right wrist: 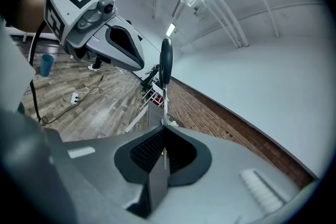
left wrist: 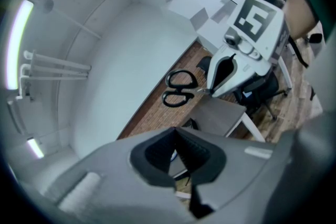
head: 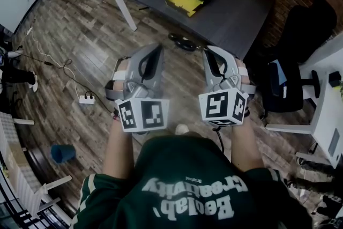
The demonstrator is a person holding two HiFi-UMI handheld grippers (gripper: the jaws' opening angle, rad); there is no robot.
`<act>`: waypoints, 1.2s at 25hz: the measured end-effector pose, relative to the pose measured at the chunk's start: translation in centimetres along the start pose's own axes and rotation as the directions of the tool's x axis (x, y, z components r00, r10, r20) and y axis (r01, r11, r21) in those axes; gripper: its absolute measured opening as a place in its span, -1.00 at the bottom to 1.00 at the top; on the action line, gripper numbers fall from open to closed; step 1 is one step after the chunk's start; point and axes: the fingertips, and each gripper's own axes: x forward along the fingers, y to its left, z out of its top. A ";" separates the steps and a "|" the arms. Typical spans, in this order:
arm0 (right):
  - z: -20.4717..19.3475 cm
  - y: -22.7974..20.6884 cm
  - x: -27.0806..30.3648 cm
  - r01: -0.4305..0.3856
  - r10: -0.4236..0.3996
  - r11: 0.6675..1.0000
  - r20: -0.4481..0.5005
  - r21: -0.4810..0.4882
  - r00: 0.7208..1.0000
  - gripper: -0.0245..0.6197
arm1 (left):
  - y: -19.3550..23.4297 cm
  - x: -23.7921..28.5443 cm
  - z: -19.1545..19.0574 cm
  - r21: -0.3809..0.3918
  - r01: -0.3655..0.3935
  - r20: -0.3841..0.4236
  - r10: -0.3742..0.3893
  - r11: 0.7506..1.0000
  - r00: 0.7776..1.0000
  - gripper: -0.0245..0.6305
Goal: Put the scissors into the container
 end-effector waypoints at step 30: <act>5.9 1.5 9.1 0.048 -0.050 0.999 -0.093 -0.024 0.994 -0.89 | 8.4 3.2 -7.2 0.019 0.039 0.100 -0.041 0.999 0.994 -0.92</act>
